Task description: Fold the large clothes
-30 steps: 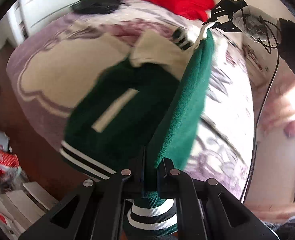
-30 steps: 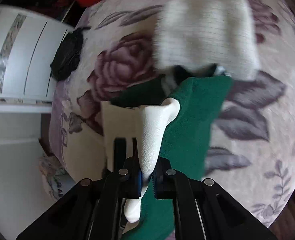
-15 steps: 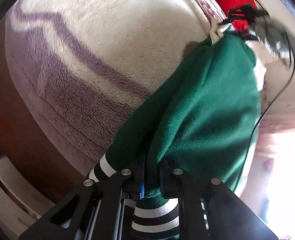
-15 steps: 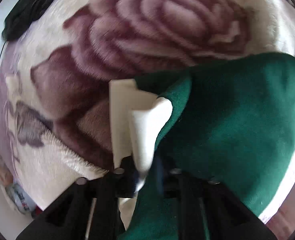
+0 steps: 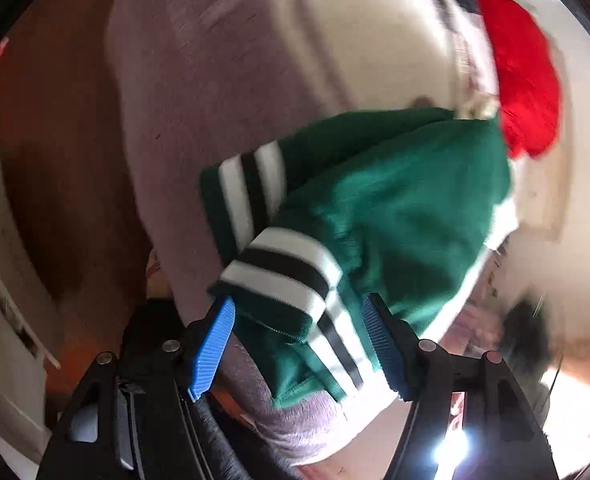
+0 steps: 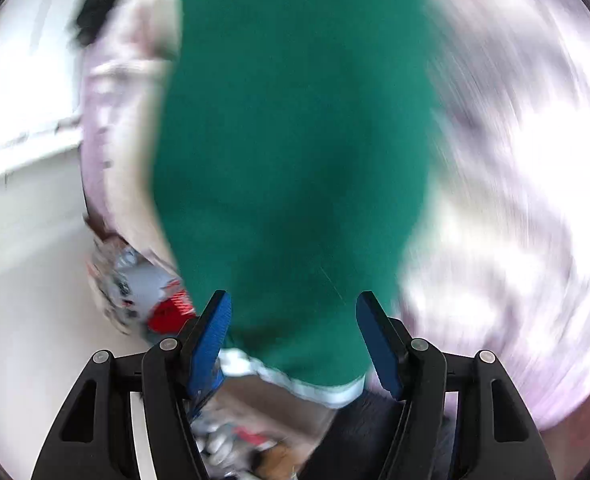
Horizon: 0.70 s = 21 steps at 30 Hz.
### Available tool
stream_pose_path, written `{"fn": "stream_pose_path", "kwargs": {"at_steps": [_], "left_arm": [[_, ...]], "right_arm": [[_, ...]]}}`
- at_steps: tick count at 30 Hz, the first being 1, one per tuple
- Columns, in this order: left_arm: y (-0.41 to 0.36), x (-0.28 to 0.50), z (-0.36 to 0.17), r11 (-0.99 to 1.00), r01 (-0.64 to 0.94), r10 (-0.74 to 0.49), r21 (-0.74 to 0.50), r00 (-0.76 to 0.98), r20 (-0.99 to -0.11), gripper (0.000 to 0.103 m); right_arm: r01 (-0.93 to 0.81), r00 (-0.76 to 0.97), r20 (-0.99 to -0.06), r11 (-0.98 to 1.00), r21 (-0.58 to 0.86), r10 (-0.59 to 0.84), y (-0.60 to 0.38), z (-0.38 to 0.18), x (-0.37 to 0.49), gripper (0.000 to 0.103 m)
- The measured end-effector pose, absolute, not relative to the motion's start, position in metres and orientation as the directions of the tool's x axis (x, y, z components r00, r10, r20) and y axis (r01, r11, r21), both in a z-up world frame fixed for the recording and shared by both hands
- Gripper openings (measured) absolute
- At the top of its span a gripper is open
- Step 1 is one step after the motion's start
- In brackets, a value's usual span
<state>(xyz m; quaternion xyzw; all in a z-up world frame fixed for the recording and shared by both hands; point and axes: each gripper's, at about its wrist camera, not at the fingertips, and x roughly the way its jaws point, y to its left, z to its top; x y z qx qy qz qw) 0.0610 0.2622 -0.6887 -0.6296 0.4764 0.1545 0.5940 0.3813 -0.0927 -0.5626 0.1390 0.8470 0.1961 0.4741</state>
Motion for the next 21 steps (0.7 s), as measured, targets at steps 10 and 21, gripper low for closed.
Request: {"fn": "stream_pose_path", "kwargs": {"at_steps": [10, 21], "left_arm": [[0.258, 0.065, -0.631, 0.385, -0.745, -0.159, -0.545, 0.528, -0.834, 0.005], [0.317, 0.077, -0.694, 0.273, -0.794, -0.253, -0.543, 0.485, -0.837, 0.007]], "right_arm": [[0.785, -0.200, -0.427, 0.405, 0.469, 0.882, -0.218, -0.683, 0.187, 0.027], [0.527, -0.470, -0.526, 0.704, 0.476, 0.709, -0.205, -0.650, 0.155, 0.000]]}}
